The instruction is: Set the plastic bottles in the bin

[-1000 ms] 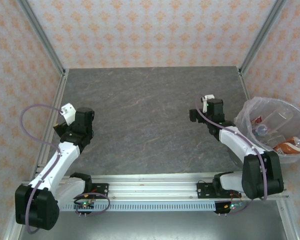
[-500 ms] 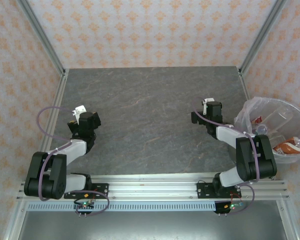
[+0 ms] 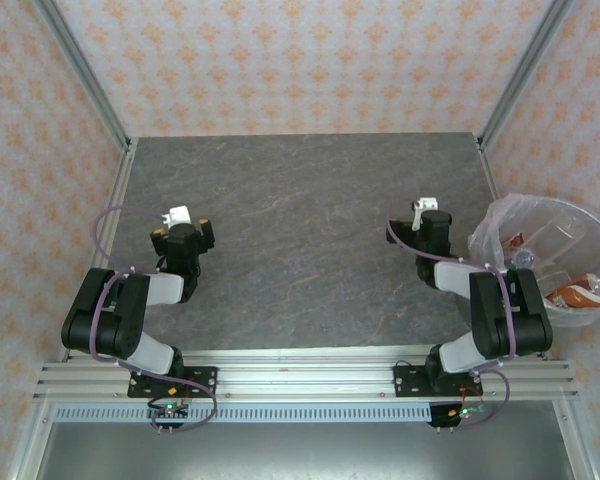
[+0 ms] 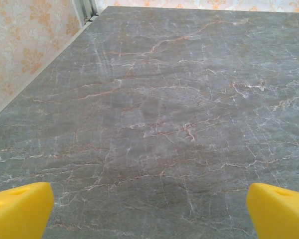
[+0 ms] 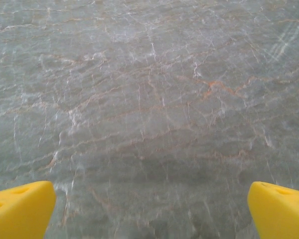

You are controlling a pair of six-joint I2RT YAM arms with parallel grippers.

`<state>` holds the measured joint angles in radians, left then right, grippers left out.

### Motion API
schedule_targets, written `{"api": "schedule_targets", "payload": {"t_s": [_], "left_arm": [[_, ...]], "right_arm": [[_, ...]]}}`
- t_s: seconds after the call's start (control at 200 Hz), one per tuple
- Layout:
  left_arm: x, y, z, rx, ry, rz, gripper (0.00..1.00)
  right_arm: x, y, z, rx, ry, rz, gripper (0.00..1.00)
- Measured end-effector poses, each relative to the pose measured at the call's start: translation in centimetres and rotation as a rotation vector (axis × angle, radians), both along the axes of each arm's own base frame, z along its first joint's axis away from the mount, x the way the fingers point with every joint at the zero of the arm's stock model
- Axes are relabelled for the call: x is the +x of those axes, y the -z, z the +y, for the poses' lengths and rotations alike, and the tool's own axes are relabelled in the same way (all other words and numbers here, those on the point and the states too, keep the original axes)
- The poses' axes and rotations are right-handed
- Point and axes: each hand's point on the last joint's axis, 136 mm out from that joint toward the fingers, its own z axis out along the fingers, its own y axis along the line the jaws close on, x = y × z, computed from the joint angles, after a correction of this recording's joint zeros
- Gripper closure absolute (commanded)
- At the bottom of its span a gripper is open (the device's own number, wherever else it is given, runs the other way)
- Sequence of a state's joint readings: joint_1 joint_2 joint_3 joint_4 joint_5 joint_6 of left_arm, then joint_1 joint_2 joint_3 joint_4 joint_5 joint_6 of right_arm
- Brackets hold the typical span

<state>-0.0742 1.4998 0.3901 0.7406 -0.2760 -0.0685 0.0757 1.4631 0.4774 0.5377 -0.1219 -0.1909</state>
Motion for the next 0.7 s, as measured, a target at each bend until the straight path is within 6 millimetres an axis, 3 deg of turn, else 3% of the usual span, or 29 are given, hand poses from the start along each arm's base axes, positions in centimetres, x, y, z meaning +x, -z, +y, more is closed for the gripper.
{"api": "schedule_targets", "payload": {"t_s": [0.16, 0.38, 0.701], "left_arm": [[0.0, -0.2, 0.1, 0.007, -0.007, -0.007, 0.00], [0.0, -0.3, 0.3, 0.016, -0.011, -0.008, 0.00], [0.0, -0.3, 0.3, 0.017, -0.013, -0.009, 0.00]], "right_arm": [[-2.4, 0.9, -0.2, 0.011, 0.003, -0.041, 0.01], [-1.6, -0.7, -1.0, 0.031, 0.048, -0.117, 0.01], [-0.9, -0.8, -1.5, 0.034, 0.079, -0.151, 0.01]]}}
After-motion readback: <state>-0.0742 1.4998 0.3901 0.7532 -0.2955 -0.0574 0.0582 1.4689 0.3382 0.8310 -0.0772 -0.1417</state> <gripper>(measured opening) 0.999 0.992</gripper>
